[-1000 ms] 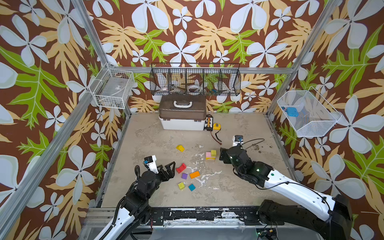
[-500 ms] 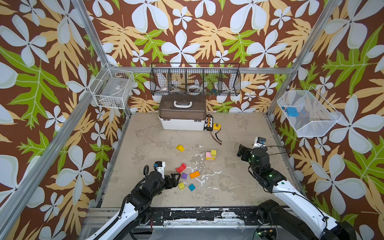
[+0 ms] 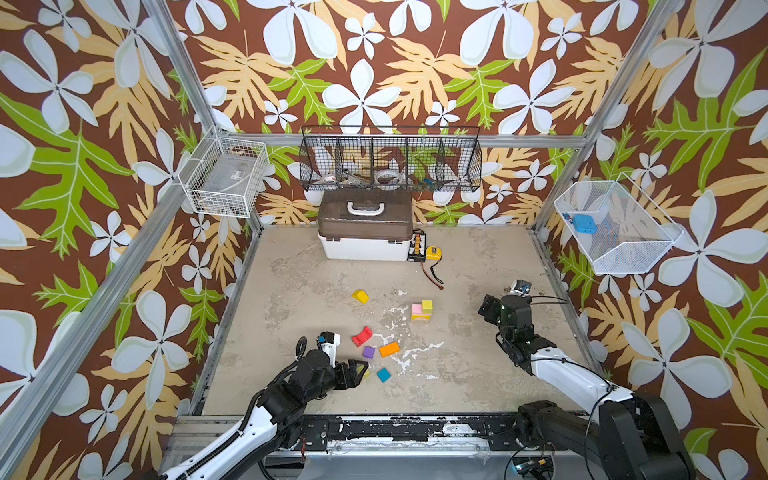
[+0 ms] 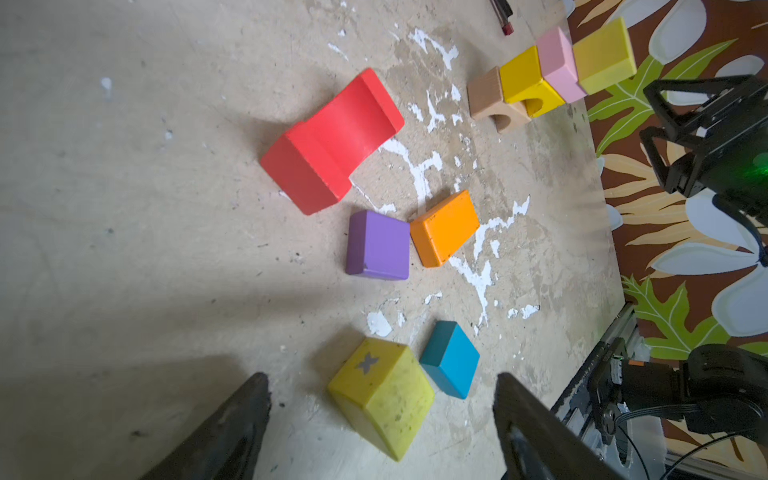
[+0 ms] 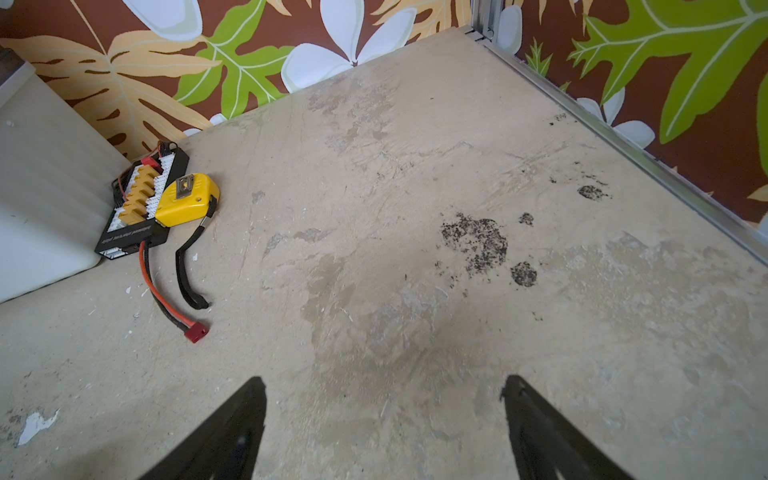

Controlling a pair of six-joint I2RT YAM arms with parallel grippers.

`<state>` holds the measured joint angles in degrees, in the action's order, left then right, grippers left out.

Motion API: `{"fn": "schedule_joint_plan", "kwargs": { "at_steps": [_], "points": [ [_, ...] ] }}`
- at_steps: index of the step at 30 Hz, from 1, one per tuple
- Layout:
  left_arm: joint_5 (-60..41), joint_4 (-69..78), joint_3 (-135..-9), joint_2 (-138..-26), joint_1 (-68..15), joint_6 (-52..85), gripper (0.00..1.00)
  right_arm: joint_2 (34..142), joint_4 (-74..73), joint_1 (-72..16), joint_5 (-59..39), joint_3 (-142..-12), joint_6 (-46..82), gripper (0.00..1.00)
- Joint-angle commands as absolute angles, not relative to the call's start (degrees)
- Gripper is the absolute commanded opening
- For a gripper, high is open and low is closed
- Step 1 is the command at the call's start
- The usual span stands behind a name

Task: Build the wood block tower
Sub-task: 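Open the right gripper and withdraw it while the left gripper moves toward the yellow cube, then lower the left gripper over the large yellow cube near the teal cube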

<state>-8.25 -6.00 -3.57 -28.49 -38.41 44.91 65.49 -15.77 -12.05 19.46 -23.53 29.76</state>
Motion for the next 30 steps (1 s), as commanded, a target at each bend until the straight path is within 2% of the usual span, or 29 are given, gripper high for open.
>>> {"fn": "schedule_joint_plan", "kwargs": {
  "at_steps": [1,8,15,30],
  "points": [
    [-8.62,-4.16,-3.39,-28.06,-38.93,45.59,0.86,66.59,-18.26,-12.12,20.65,-24.41,30.39,0.88],
    [-10.73,0.13,-2.64,-32.68,-41.47,45.61,0.86,67.1,-18.61,-12.13,19.95,-24.43,30.23,0.88],
    [-5.6,1.43,-3.69,-36.37,-48.7,46.82,0.86,66.82,-18.8,-12.13,19.34,-24.1,30.03,0.86],
    [0.5,1.73,-6.74,-44.8,-54.91,47.33,0.76,67.39,-18.55,-12.19,19.03,-24.49,29.97,0.83]
  ]
}}
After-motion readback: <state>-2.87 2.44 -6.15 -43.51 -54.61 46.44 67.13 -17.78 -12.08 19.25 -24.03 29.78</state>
